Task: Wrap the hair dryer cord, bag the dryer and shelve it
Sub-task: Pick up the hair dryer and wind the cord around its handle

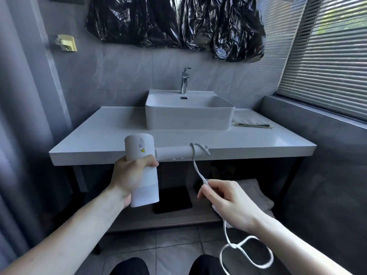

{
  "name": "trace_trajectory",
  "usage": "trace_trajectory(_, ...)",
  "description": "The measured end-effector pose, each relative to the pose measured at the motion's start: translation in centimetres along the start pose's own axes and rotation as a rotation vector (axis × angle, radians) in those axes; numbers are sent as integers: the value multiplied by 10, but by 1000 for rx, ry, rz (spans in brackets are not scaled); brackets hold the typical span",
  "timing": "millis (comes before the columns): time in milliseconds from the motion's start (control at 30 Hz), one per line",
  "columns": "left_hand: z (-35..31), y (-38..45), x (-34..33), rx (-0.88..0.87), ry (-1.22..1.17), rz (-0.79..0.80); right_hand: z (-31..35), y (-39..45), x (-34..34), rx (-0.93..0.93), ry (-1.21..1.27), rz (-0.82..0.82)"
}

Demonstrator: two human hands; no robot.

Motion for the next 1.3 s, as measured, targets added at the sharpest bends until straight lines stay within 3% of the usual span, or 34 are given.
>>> trace_trajectory(333, 5, -4, 4, -121, 126, 12, 18, 4, 42, 61, -128, -199)
trace_trajectory(500, 3, -13, 0, -191, 192, 70, 25, 12, 49, 152, -319, -271)
trace_trajectory(767, 6, -28, 1, -118, 269, 210, 30, 25, 75, 222, -367, -414)
trace_trajectory(933, -3, -41, 1, -116, 269, 295, 14, 39, 88, 121, -242, -365)
trace_trajectory(1133, -5, -55, -2, -49, 246, 391, -5, 54, 82, 63, 21, -119)
trace_trajectory(1300, -1, -59, -3, 25, 164, 428, -18, 54, 69, -27, 283, -38)
Point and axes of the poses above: each hand's wrist, its own y-axis towards the middle knuckle, its own x-axis out of the back of the hand, z = x × y, the point moved 5 cm from there along y, towards the middle knuckle, and after that the axes turned 8 degrees about -y, right-handed, at the moved point
